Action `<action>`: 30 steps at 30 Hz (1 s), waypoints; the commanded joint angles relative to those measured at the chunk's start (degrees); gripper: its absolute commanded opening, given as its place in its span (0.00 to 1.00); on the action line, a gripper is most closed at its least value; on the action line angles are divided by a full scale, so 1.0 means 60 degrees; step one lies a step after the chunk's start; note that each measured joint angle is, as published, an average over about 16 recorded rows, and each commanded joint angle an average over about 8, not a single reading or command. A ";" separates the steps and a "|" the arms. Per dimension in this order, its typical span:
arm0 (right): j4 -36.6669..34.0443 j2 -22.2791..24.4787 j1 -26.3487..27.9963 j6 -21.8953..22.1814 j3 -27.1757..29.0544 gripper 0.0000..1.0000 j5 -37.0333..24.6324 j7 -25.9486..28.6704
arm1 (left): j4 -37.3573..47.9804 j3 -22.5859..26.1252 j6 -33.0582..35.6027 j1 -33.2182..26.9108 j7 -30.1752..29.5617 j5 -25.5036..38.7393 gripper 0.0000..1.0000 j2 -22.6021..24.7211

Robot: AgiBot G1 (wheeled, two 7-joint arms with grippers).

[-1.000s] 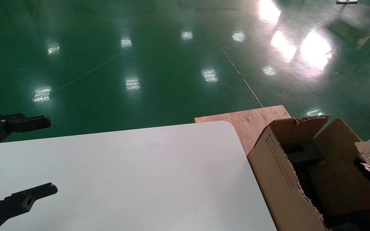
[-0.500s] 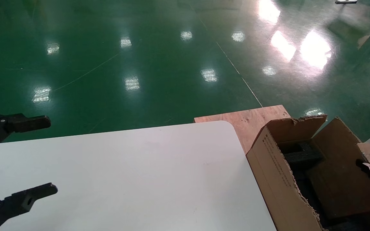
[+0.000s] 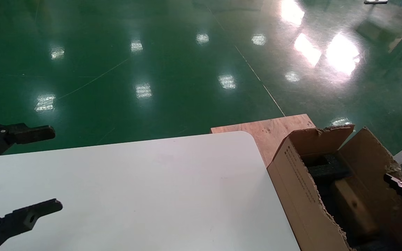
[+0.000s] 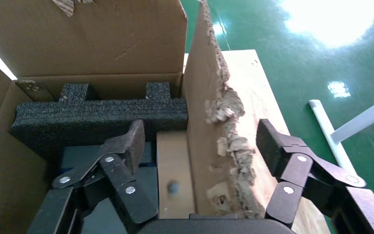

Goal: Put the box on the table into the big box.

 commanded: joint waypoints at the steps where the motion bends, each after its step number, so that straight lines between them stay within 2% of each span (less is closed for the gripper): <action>1: 0.0004 0.0001 0.0001 0.0001 0.0000 1.00 0.0003 0.0001 | 0.0000 0.0000 0.0000 0.0000 0.0000 0.0000 1.00 0.0000; 12: 0.0386 -0.0114 -0.0186 -0.0043 0.0217 1.00 0.0025 -0.0122 | 0.0000 0.0000 0.0000 0.0000 0.0000 0.0000 1.00 0.0000; 18: 0.1375 -0.0362 -0.0378 0.0129 0.0522 1.00 0.0012 -0.0382 | 0.0001 0.0000 0.0000 0.0000 0.0000 0.0000 1.00 0.0000; 30: 0.3825 -0.0935 -0.0575 0.0960 0.0909 1.00 -0.0198 -0.0825 | 0.0001 0.0001 0.0000 -0.0001 0.0000 0.0000 1.00 0.0000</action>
